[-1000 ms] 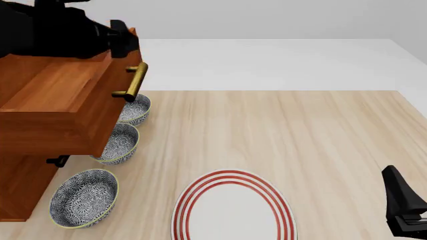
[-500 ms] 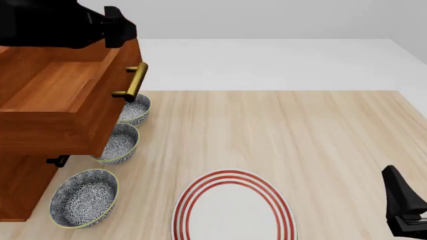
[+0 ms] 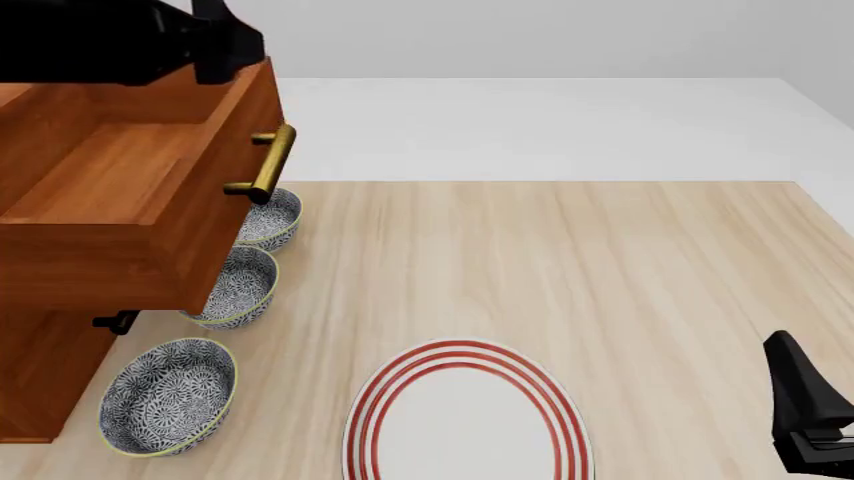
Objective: Open the top drawer of the cabinet.
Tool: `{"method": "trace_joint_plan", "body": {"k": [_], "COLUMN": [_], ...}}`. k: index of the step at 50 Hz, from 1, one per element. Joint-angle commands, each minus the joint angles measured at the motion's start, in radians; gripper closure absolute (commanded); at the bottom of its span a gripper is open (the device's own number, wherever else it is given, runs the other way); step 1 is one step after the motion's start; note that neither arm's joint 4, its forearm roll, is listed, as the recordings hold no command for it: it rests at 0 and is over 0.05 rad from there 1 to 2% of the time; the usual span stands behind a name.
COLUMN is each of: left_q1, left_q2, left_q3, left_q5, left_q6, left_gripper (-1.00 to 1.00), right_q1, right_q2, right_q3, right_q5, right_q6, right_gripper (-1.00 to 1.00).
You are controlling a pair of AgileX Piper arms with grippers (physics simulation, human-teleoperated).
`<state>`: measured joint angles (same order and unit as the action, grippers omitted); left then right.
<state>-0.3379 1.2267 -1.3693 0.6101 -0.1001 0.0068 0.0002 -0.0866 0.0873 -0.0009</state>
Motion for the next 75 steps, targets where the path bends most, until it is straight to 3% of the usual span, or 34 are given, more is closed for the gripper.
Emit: {"method": "trace_joint_plan", "body": {"k": [1,12,13,14,35,75], "left_q1": [-0.011,-0.036,-0.037,-0.04,-0.061,-0.183], "left_q2": [-0.025,-0.056,-0.058,-0.06,-0.119,-0.236], "left_q3": [0.003,0.012,0.012,0.013,0.046,0.095], "left_q5": [0.003,0.011,0.011,0.012,0.016,0.024], "left_q6": [0.001,-0.008,-0.007,-0.007,-0.035,-0.08], "left_gripper": [-1.0,-1.0,-1.0,-1.0,-1.0,-1.0], "right_q1": [0.0,0.0,0.005,0.005,0.005,0.005], "right_q2": [0.0,0.0,0.002,0.002,0.002,0.001], "right_q3": [0.0,0.0,0.076,0.078,0.076,0.074], "right_q5": [0.0,0.001,-0.079,-0.08,-0.079,-0.076], "right_q6": [0.0,0.001,-0.001,0.0,0.0,0.0], "right_gripper": [-1.0,-1.0,-1.0,-1.0,-1.0,-1.0]}}
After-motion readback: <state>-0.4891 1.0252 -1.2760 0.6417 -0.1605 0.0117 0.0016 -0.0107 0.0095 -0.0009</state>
